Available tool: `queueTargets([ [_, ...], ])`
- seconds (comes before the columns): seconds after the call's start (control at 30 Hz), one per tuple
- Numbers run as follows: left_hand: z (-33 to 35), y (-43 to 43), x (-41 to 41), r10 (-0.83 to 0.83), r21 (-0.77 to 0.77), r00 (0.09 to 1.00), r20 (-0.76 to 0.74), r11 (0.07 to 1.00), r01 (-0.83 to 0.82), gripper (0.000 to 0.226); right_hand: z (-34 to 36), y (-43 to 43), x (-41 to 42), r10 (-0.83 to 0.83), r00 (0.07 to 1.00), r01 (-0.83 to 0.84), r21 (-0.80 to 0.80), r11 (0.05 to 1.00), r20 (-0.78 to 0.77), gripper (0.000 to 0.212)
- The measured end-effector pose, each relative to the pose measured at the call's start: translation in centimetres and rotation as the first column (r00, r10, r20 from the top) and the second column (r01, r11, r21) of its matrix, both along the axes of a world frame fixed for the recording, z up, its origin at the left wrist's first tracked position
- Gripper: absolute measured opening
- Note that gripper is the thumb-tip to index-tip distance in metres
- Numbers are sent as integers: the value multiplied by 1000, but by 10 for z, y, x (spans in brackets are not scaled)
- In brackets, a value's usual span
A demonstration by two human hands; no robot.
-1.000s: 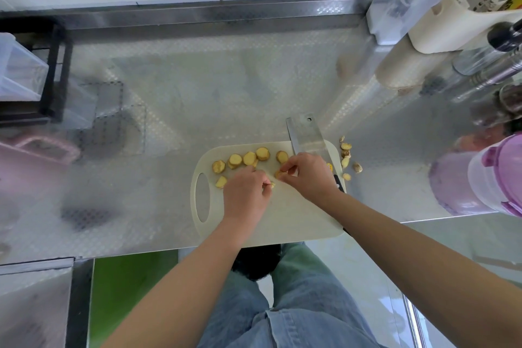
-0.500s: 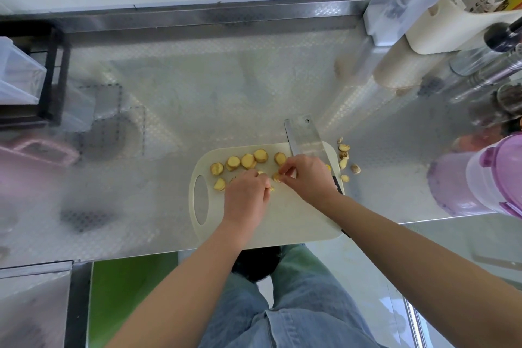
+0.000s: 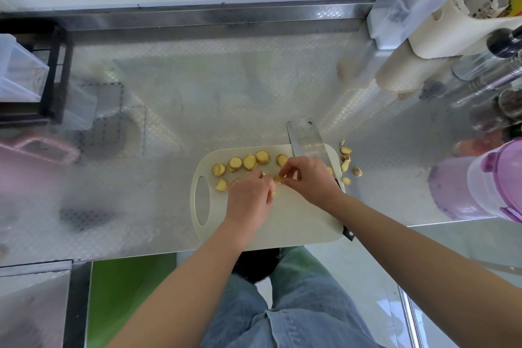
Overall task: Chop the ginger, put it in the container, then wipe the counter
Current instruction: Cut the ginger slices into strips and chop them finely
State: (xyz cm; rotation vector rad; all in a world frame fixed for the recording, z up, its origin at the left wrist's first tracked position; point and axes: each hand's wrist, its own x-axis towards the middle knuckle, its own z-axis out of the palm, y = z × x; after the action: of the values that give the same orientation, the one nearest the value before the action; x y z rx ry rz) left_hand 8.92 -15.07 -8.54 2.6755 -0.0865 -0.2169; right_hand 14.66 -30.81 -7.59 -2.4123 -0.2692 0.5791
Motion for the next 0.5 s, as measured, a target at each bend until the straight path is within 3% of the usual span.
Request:
queueTargets([
  [0.2, -3, 8, 0, 70, -78, 996, 56, 995, -65, 13, 6, -9, 8, -83, 993, 93, 140, 986, -80, 10],
  [0.5, -3, 9, 1, 190, -183, 982, 7, 966, -185, 8, 5, 5, 6, 19, 999, -20, -24, 1000, -42, 6],
])
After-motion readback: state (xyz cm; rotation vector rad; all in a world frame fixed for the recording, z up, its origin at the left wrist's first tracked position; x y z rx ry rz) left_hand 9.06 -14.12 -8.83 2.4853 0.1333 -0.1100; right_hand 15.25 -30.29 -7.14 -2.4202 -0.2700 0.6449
